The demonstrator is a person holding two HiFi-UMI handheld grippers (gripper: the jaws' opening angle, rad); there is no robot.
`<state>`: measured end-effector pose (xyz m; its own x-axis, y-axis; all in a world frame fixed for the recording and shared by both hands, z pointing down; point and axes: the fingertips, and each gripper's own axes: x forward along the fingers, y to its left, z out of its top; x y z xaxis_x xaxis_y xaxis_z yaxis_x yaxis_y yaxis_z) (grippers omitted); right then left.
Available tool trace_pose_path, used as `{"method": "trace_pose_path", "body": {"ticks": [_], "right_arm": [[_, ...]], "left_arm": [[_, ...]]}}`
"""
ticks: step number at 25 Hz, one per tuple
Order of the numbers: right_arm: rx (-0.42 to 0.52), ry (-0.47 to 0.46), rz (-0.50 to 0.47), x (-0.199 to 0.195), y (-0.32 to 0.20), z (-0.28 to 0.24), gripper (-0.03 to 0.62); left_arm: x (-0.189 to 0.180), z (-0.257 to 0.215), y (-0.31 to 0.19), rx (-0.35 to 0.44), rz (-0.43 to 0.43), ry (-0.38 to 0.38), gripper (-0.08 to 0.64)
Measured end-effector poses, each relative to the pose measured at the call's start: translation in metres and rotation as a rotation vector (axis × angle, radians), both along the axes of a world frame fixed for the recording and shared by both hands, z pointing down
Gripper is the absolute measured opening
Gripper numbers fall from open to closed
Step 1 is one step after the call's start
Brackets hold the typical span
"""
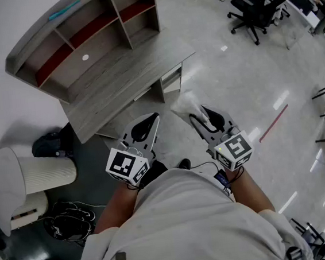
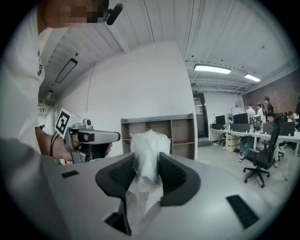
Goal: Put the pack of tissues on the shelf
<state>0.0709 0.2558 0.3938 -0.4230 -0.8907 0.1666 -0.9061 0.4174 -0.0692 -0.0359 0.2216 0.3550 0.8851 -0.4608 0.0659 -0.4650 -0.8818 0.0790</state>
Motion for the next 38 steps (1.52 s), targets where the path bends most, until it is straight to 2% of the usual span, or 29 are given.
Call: {"method": "trace_pose_path", "body": {"ticks": [11, 19, 38], "right_arm": [[-0.011, 0.007, 0.012, -0.006, -0.013, 0.003, 0.155], [-0.011, 0.018, 0.021, -0.024, -0.045, 0.002, 0.158], [-0.006, 0.024, 0.115, -0.126, -0.179, -0.012, 0.158]], "left_arm": [[-0.008, 0.003, -0.017, -0.013, 0.002, 0.001, 0.015], [-0.026, 0.005, -0.051, -0.016, 0.016, 0.014, 0.015], [-0.122, -0.007, -0.181, -0.016, 0.125, 0.035, 0.015]]}}
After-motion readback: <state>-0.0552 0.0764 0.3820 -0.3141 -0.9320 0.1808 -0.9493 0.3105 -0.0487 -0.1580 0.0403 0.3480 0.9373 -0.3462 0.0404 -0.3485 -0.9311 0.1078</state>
